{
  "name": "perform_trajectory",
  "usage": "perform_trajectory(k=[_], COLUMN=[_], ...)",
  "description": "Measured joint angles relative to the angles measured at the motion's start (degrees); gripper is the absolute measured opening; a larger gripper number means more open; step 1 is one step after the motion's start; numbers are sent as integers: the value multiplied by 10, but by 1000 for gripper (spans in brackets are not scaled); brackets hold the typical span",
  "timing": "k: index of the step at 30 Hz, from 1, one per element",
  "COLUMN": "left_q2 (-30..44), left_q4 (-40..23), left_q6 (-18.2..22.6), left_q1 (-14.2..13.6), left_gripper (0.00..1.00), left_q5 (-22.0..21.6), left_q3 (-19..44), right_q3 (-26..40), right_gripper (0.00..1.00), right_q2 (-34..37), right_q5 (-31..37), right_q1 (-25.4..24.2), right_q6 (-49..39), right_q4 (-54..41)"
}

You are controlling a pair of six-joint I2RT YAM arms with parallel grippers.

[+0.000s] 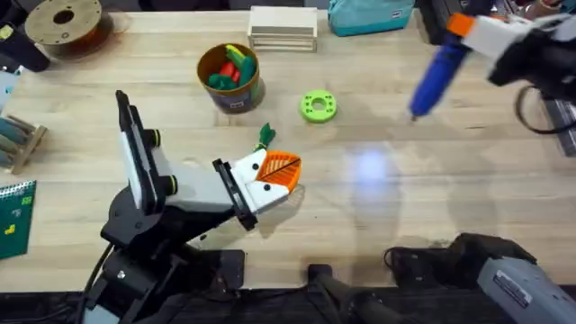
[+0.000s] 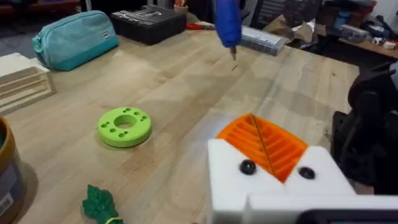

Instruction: Pick up the gripper from the table and insert it into the empty holder that is missing its gripper. Then pick up a screw, insert it into the mounting hole, and use the screwdriver to tighten it. Finally, clean up the table by picking up the vegetable and placing it into the bucket.

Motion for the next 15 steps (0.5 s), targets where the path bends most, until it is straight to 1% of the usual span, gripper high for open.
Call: perform_trajectory(k=[2,4,10,15], left_q2=[0,0,0,0], left_q4=[0,0,0,0], left_q6=[0,0,0,0], left_q1=[0,0,0,0], left_gripper=[6,6,6,6], left_q5=[0,0,-1,-2], left_q3=[0,0,0,0], right_q3=[-21,-31,-33,-33], right_gripper=[32,32,32,32], right_q2=[-8,-10,8,44], right_q5=[-10,-17,-19,-11], right_q1=[51,114,281,391], right_q6=[30,55,87,97], right_q4=[77,148,317,429])
